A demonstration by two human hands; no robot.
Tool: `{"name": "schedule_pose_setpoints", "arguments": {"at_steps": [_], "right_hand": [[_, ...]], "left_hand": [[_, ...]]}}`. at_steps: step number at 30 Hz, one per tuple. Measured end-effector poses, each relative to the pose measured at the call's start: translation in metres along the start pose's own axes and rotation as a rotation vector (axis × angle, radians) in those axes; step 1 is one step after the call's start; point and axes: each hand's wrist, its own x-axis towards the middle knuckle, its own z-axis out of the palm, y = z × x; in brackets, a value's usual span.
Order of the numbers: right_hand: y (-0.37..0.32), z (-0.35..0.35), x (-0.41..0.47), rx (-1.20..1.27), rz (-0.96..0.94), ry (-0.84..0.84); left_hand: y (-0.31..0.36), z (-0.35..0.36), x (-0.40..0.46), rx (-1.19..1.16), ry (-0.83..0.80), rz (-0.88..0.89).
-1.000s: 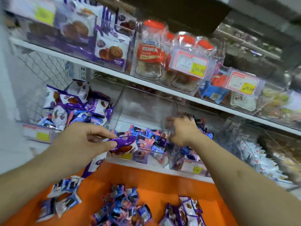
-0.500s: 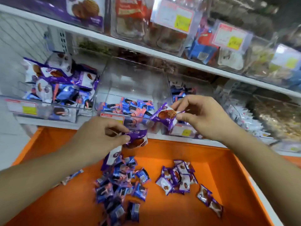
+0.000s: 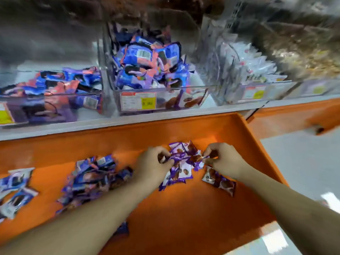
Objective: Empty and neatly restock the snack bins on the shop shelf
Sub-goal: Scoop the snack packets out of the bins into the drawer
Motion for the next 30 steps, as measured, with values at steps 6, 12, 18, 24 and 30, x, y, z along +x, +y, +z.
{"name": "schedule_pose_setpoints", "arguments": {"at_steps": [6, 12, 18, 24, 30], "right_hand": [[0.019, 0.002, 0.006, -0.078, 0.032, -0.213], [-0.019, -0.034, -0.025, -0.018, -0.072, -0.102], [-0.151, -0.082, -0.073, 0.11, -0.397, -0.003], [-0.298, -0.093, -0.083, 0.113, -0.665, 0.049], [-0.409, -0.066, -0.004, -0.113, -0.758, 0.12]], "left_hand": [[0.008, 0.04, 0.02, -0.11, -0.179, -0.036], [0.003, -0.041, -0.017, 0.012, -0.223, 0.053], [0.022, -0.182, -0.081, 0.198, -0.052, 0.237], [0.02, -0.315, -0.099, 0.268, 0.33, 0.378], [-0.034, -0.389, -0.058, 0.45, 0.498, 0.224]]}}
